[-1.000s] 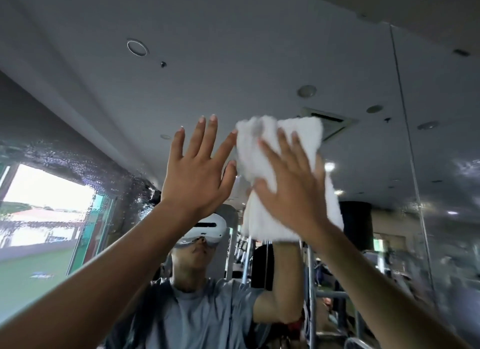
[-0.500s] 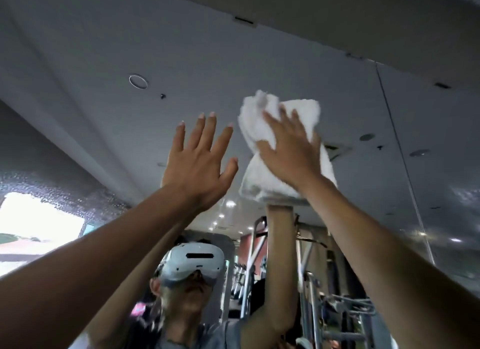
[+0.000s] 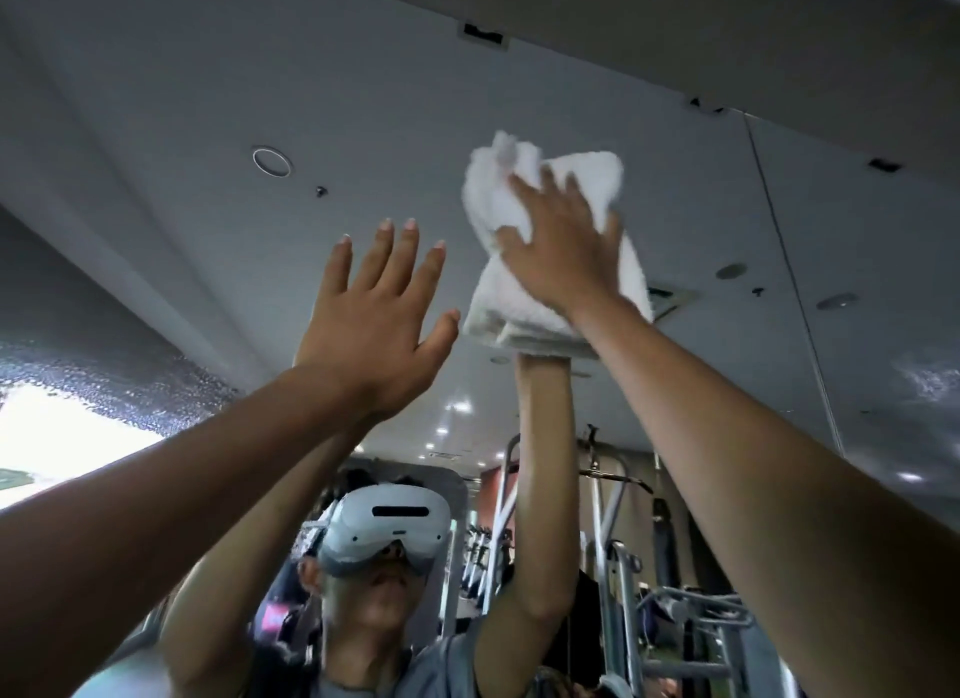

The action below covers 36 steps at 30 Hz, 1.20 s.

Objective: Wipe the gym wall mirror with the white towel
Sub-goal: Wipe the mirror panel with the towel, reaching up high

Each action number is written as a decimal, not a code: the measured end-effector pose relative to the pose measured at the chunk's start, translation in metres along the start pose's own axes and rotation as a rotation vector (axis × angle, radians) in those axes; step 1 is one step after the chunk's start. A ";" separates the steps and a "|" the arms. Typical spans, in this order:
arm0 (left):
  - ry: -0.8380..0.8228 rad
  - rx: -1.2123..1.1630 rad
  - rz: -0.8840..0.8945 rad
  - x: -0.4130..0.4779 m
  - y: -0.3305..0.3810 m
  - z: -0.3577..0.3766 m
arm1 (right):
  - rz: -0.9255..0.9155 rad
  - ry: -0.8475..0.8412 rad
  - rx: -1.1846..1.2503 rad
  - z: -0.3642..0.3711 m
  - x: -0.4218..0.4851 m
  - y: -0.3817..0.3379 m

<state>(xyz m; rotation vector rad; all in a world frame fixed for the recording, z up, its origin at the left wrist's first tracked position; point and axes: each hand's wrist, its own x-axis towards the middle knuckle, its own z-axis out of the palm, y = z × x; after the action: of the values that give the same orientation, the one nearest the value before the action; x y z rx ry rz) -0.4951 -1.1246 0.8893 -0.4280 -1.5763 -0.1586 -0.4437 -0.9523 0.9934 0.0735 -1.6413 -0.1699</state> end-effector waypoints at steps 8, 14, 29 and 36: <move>0.026 -0.061 -0.015 -0.004 0.002 -0.002 | -0.410 -0.076 0.058 -0.017 -0.040 0.082; 0.053 0.044 0.160 -0.007 -0.033 -0.018 | 0.218 0.052 0.016 -0.004 0.040 -0.010; 0.024 0.017 -0.012 -0.094 -0.095 -0.020 | 0.158 0.042 -0.003 0.003 0.005 -0.050; 0.033 0.000 -0.048 -0.115 -0.095 -0.018 | -0.369 -0.077 -0.032 0.012 -0.089 -0.142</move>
<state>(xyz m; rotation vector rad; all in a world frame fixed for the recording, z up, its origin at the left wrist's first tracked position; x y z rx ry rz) -0.5131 -1.2381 0.7927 -0.3860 -1.5545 -0.2019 -0.4566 -1.0786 0.8832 0.3499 -1.6895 -0.4848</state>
